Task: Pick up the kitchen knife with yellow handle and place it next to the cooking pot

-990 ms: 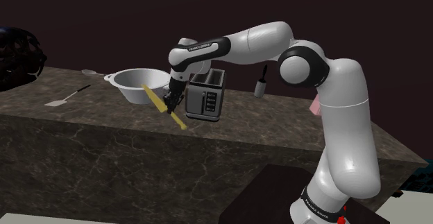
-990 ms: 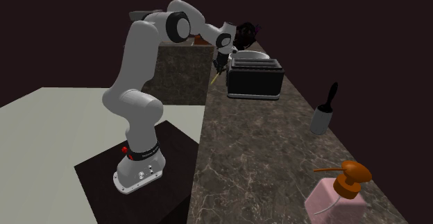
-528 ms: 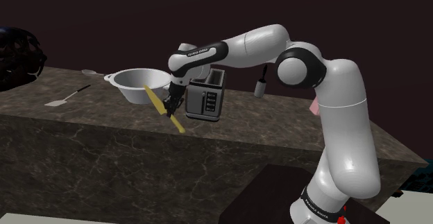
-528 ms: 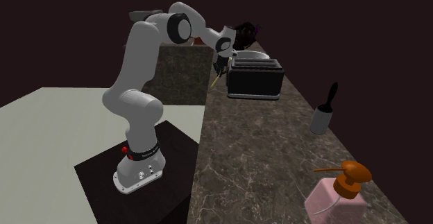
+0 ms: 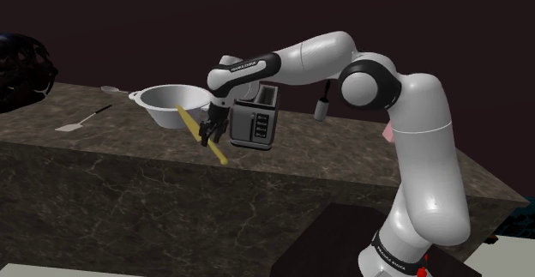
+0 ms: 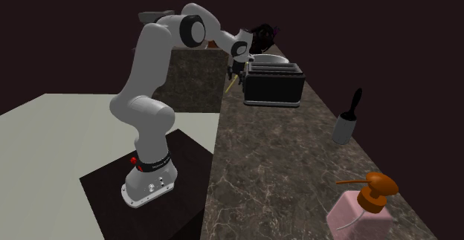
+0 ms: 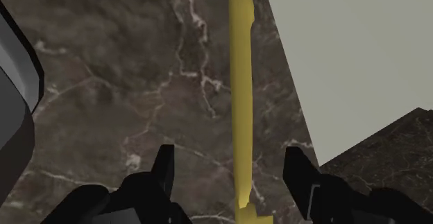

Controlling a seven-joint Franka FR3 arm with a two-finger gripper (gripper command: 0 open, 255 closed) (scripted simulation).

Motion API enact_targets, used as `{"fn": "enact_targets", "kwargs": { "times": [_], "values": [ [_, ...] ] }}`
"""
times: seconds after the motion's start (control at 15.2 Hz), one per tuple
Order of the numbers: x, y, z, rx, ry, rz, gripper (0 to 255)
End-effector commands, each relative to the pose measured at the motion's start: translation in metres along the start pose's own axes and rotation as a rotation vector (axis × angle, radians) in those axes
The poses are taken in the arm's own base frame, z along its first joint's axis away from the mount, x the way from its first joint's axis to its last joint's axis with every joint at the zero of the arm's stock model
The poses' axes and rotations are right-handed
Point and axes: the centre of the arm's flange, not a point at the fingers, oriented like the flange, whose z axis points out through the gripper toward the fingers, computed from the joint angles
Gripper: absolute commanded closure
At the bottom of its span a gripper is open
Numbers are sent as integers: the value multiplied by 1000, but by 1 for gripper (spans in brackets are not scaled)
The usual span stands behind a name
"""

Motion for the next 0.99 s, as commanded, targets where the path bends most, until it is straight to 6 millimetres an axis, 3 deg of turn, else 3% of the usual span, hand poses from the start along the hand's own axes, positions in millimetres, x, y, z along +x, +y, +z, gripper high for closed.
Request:
{"fn": "enact_targets", "kwargs": {
  "times": [0.0,0.2,0.46,0.92],
  "values": [
    [-1,2,2,-2,-4,3,0],
    [-2,3,2,-2,-4,3,0],
    [-2,3,-48,-2,-4,3,0],
    [-2,3,-48,-2,-4,3,0]
  ]
}}
